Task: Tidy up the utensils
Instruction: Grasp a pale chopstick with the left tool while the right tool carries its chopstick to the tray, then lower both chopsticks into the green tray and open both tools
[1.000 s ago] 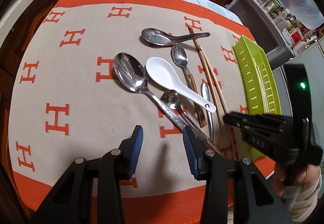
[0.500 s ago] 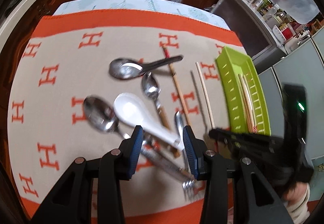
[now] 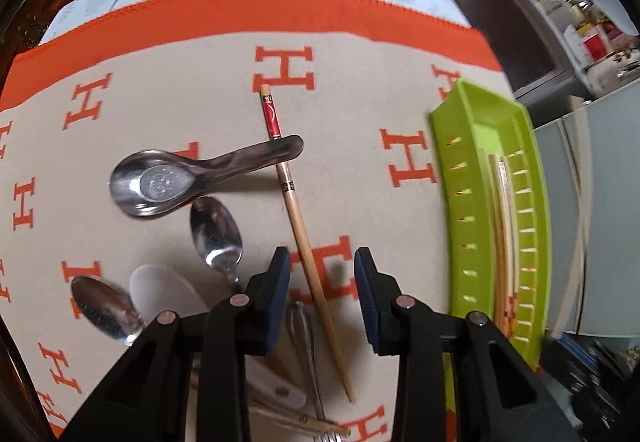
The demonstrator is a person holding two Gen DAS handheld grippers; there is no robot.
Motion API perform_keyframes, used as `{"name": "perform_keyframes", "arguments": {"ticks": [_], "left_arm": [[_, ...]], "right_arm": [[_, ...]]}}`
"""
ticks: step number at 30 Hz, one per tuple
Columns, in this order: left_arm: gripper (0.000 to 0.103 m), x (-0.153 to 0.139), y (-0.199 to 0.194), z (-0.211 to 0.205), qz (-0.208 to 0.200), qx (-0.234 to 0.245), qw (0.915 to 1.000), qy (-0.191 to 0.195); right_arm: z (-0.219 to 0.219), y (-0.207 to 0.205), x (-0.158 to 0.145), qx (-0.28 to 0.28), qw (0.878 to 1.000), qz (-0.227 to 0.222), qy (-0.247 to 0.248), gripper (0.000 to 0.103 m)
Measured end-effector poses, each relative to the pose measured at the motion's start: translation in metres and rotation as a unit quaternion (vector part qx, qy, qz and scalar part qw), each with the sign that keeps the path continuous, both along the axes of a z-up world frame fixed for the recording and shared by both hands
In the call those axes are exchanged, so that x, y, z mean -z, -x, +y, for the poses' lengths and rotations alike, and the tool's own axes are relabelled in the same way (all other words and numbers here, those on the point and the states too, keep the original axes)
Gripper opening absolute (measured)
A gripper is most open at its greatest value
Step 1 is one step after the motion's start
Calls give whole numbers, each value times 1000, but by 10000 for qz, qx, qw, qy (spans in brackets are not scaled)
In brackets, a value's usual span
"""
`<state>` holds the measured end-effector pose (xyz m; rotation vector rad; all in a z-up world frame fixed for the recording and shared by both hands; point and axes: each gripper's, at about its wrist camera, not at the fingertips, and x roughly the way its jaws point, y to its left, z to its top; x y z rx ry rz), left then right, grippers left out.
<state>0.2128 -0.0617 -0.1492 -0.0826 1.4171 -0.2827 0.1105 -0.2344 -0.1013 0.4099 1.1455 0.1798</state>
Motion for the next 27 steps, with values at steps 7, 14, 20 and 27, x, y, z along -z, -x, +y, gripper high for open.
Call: {"name": "perform_keyframes", "arguments": {"ticks": [7, 14, 20, 27], "left_arm": [[31, 16, -6, -18, -45, 111, 9987, -490], [7, 17, -3, -36, -319, 255, 9946, -957], [4, 16, 0, -32, -165, 111, 9979, -624], [4, 2, 17, -30, -6, 91, 9999, -64]], "right_arm": [[-33, 16, -4, 300, 9979, -87, 564, 5], [-52, 12, 7, 499, 9916, -54, 1190, 5], [-62, -1, 33, 538, 9866, 265, 1517, 6], [-68, -9, 52, 574, 9866, 465, 1458, 9]]}}
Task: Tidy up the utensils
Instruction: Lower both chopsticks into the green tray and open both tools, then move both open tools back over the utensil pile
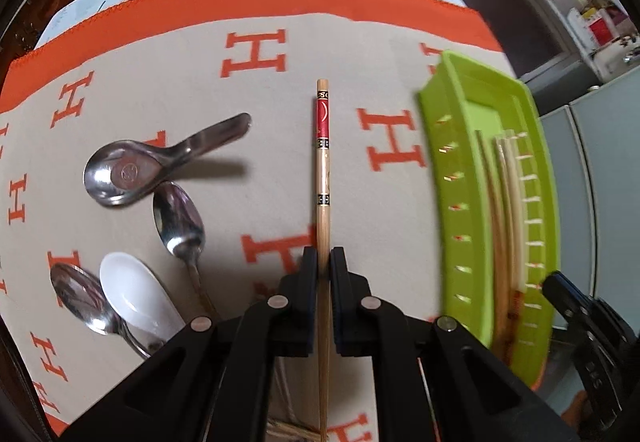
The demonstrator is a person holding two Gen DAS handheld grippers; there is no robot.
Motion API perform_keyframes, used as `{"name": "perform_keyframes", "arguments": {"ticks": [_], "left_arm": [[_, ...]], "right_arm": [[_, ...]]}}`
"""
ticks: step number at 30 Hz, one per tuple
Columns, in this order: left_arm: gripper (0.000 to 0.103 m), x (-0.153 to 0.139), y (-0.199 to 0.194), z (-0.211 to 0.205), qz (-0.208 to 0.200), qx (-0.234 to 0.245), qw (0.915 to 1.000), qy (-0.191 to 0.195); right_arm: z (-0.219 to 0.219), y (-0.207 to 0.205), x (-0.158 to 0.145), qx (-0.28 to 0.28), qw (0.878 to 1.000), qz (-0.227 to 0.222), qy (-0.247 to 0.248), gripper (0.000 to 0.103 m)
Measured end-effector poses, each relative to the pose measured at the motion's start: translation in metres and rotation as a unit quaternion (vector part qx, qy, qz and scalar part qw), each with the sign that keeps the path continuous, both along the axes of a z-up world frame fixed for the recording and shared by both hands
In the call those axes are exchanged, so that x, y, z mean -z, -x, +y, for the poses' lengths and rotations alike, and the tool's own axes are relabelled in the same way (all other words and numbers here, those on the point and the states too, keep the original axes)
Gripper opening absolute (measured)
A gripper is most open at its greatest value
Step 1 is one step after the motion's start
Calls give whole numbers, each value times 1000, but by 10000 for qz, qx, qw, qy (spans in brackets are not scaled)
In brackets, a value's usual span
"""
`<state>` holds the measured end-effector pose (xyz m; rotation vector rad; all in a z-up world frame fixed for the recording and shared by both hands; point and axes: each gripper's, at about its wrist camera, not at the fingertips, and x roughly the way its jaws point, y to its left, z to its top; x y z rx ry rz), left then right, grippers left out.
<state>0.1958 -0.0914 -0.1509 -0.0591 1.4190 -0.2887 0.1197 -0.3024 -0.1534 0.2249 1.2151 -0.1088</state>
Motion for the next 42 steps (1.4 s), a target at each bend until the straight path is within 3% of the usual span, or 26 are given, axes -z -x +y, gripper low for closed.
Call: {"name": "perform_keyframes", "arguments": {"ticks": [11, 17, 25, 27, 29, 30, 39, 42], "left_arm": [[4, -57, 33, -20, -33, 258, 9965, 791], [4, -68, 37, -50, 37, 333, 9937, 1069], [4, -57, 38, -98, 144, 513, 9931, 1043], [8, -55, 39, -105, 114, 569, 9936, 969], [25, -53, 41, -109, 102, 646, 9937, 912], [28, -53, 43, -110, 65, 693, 9938, 866], [32, -58, 59, -96, -227, 895, 9947, 454], [39, -61, 65, -86, -368, 898, 9946, 369]], "right_arm": [[-14, 25, -34, 336, 9972, -478, -477, 10], [-31, 43, -45, 679, 9926, -691, -735, 12], [-57, 65, -49, 1017, 9879, -809, -851, 12], [-63, 70, -48, 1077, 9871, -818, -859, 12], [-66, 72, -48, 1109, 9866, -815, -876, 12], [-69, 73, -47, 1121, 9864, -816, -886, 12], [-68, 71, -41, 1051, 9875, -765, -892, 12], [-59, 68, -40, 968, 9887, -747, -869, 12]]}}
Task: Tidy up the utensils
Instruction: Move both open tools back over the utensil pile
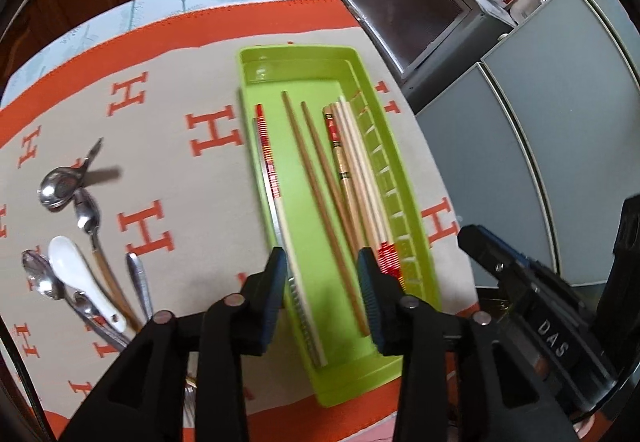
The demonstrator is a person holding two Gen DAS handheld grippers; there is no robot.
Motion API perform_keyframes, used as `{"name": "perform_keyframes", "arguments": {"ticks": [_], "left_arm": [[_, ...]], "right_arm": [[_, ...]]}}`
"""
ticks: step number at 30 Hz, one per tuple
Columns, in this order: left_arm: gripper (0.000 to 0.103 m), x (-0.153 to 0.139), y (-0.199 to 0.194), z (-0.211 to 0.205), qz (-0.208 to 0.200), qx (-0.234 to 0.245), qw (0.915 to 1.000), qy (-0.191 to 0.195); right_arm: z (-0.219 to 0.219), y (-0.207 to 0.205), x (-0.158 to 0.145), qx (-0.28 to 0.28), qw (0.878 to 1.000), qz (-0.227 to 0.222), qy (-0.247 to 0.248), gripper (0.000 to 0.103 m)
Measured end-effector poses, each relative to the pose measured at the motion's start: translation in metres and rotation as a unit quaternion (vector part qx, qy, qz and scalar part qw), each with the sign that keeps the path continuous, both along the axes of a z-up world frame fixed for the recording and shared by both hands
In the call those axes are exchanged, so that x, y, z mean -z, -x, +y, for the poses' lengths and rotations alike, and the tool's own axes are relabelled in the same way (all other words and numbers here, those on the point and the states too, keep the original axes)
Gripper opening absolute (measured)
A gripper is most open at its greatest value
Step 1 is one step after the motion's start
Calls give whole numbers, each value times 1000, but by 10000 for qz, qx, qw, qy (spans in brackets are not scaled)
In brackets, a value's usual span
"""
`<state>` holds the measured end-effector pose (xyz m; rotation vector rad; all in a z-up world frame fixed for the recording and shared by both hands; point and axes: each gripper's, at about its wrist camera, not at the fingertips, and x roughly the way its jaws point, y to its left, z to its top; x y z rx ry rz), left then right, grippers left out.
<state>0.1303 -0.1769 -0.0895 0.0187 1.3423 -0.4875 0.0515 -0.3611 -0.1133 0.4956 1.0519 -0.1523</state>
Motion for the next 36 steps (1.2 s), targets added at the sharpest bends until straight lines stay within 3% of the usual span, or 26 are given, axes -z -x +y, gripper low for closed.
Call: {"name": "perform_keyframes", "arguments": {"ticks": [3, 13, 22, 25, 36], "left_arm": [[49, -6, 10, 11, -327, -18, 9994, -106], [53, -26, 40, 54, -891, 29, 9958, -233], [55, -9, 55, 118, -568, -505, 9955, -574], [63, -1, 57, 140, -309, -701, 9960, -451], [63, 17, 54, 225, -169, -1550, 9871, -354]], "right_arm": [[10, -3, -1, -111, 9999, -2, 3, 12], [58, -7, -7, -664, 9978, -2, 22, 12], [104, -13, -9, -1236, 9923, 53, 72, 12], [121, -17, -12, -1428, 9897, 68, 102, 12], [185, -43, -12, -2150, 9763, 246, 40, 12]]}}
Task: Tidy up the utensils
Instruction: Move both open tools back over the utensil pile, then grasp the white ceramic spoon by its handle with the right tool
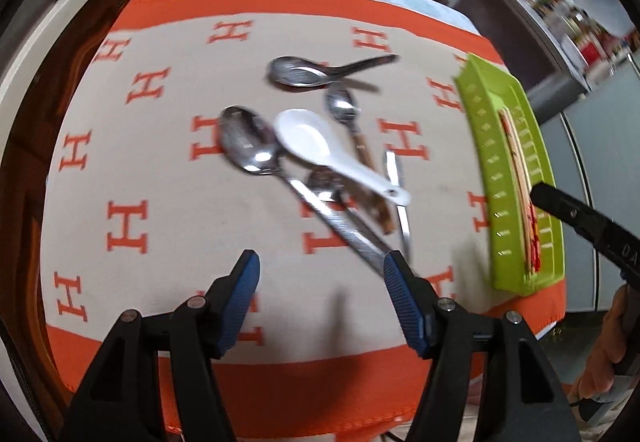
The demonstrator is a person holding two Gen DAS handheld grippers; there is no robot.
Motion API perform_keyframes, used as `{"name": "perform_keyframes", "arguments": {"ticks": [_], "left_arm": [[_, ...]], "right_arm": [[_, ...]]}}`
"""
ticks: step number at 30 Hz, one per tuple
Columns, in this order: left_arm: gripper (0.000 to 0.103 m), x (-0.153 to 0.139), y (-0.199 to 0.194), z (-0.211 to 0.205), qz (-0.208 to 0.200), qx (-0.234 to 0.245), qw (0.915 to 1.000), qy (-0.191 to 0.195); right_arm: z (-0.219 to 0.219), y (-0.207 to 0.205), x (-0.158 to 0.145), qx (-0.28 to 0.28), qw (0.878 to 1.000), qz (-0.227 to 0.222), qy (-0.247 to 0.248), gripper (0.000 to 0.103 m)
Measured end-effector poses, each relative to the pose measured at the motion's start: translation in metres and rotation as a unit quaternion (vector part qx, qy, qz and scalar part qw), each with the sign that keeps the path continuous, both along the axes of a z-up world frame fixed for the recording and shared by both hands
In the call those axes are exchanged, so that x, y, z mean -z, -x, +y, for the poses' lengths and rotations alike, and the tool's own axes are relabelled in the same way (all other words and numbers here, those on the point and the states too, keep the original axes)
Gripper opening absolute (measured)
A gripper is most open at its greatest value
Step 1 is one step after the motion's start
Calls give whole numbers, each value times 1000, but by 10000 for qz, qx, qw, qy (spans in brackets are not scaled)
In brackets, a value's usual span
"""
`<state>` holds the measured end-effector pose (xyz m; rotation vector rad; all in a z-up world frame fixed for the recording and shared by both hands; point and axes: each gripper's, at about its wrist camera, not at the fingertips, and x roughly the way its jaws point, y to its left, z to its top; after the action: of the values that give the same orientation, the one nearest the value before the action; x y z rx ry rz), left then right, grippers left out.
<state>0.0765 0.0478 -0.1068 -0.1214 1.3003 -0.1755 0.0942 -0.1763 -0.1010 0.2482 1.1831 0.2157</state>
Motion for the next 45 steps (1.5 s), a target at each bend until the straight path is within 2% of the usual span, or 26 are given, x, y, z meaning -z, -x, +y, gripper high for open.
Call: {"name": "perform_keyframes", "arguments": {"ticks": [7, 13, 17, 19, 22, 30, 38, 43, 45], "left_arm": [[63, 16, -12, 39, 64, -417, 9986, 329], [62, 31, -29, 61, 115, -726, 9937, 846], [46, 40, -39, 65, 194, -787, 9912, 1049], [43, 44, -44, 63, 219, -781, 9905, 1110], [40, 47, -49, 62, 242, -784, 9899, 1158], [40, 56, -50, 70, 364, -895, 9878, 1224], [40, 59, -46, 75, 373, -935, 9869, 1265], [40, 60, -47, 74, 380, -935, 9867, 1274], [40, 59, -46, 74, 374, -936, 9868, 1264]], "right_arm": [[31, -25, 22, -325, 9989, 342, -44, 12], [64, -51, 33, -710, 9960, 522, -109, 12], [88, -71, 44, -948, 9925, 698, -327, 12], [99, -80, 51, -1035, 9904, 816, -427, 12], [114, -94, 60, -1175, 9876, 930, -473, 12], [135, -128, 83, -1245, 9849, 1159, -329, 12], [148, -142, 114, -1305, 9818, 1372, -159, 12], [154, -143, 118, -1360, 9828, 1243, -148, 11], [155, -139, 118, -1377, 9838, 1142, -77, 4]]}}
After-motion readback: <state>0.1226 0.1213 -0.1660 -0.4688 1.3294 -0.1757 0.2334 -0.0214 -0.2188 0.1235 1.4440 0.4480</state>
